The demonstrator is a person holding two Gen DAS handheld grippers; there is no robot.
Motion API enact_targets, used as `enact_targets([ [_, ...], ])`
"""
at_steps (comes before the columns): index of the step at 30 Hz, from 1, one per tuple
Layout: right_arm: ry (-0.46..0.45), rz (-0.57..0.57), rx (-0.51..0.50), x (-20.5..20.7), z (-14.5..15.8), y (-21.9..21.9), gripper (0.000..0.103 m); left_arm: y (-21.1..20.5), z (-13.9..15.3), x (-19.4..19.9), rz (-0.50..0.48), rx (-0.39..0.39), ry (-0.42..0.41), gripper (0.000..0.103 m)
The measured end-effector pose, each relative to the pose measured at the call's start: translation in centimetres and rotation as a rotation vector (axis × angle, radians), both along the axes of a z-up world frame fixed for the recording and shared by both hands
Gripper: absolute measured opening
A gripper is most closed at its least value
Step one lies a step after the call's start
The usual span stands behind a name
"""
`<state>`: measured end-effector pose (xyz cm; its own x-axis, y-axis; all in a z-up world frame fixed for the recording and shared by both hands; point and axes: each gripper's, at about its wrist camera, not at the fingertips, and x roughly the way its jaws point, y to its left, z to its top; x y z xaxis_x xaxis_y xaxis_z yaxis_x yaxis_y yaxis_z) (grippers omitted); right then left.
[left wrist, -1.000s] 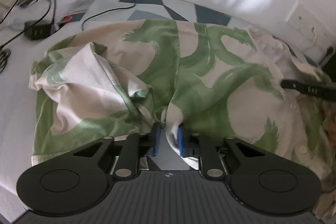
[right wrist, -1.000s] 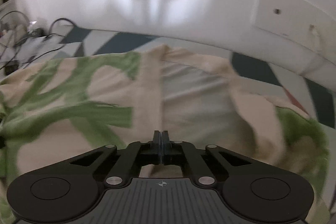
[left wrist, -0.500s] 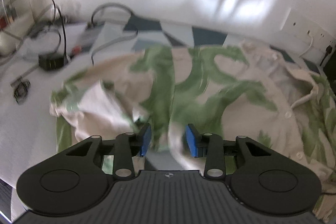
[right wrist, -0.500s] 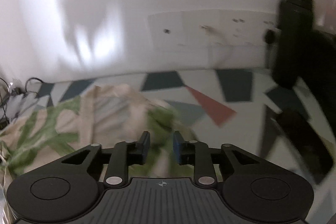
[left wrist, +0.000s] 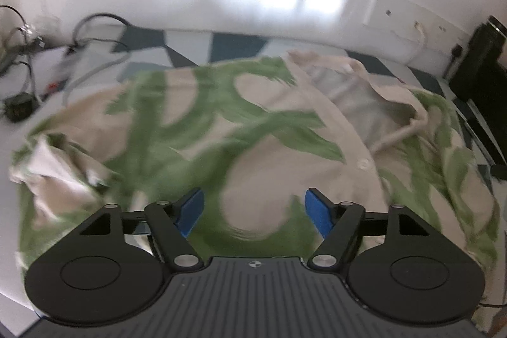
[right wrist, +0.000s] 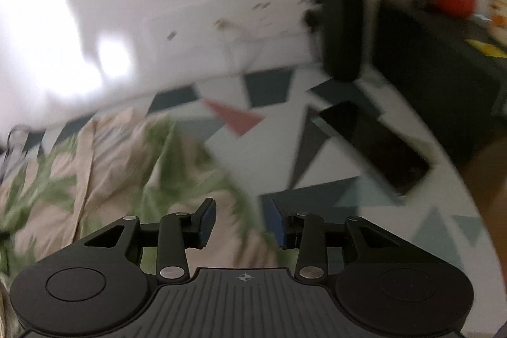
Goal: Fold clothes
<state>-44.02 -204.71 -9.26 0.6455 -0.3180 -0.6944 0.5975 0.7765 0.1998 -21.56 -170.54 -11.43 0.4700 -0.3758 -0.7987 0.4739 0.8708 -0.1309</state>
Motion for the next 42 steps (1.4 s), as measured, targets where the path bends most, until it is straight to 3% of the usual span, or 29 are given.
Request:
enact_targets([
  [4,-0.062,-0.111,-0.093,-3.4,3.1,0.0,0.04,-1.0,-0.3,-0.6,-0.068,0.003,-0.005,0.089],
  [8,-0.048,-0.235,-0.175,-6.2,4.6,1.1,0.041,-1.4,-0.5,-0.9,-0.129,0.01,-0.011,0.09],
  [13,-0.016,-0.266,-0.189,-7.9,5.3,4.3,0.042,0.2,-1.5,-1.3,-0.195,-0.018,-0.007,0.094],
  [15,0.0,-0.272,-0.228,-8.2,6.0,5.7,0.055,0.7,-2.2,-0.9,-0.237,0.012,-0.01,0.094],
  [18,0.016,-0.316,-0.289,-8.1,7.7,7.2,0.06,1.4,-3.2,0.0,-0.257,0.041,-0.051,0.094],
  [21,-0.005,-0.332,-0.342,-8.1,10.3,8.4,0.067,1.6,-4.5,1.4,-0.244,0.107,-0.05,0.094],
  [26,-0.046,-0.317,-0.493,-6.9,14.7,10.4,0.09,2.5,-5.5,2.0,-0.245,0.091,-0.013,0.099],
  [29,-0.085,-0.332,-0.571,-6.2,16.4,11.9,0.102,2.1,-6.0,0.9,-0.311,0.172,-0.043,0.103],
  [33,-0.085,-0.291,-0.593,-4.8,17.4,13.9,0.102,3.3,-6.2,0.2,-0.309,0.161,-0.02,0.103],
  [37,-0.053,-0.256,-0.619,-3.4,16.5,15.4,0.102,4.2,-6.4,-1.0,-0.328,0.158,-0.036,0.103],
  [42,-0.078,-0.268,-0.539,-2.2,16.2,15.8,0.102,5.5,-6.3,-2.2,-0.316,0.144,-0.042,0.103],
])
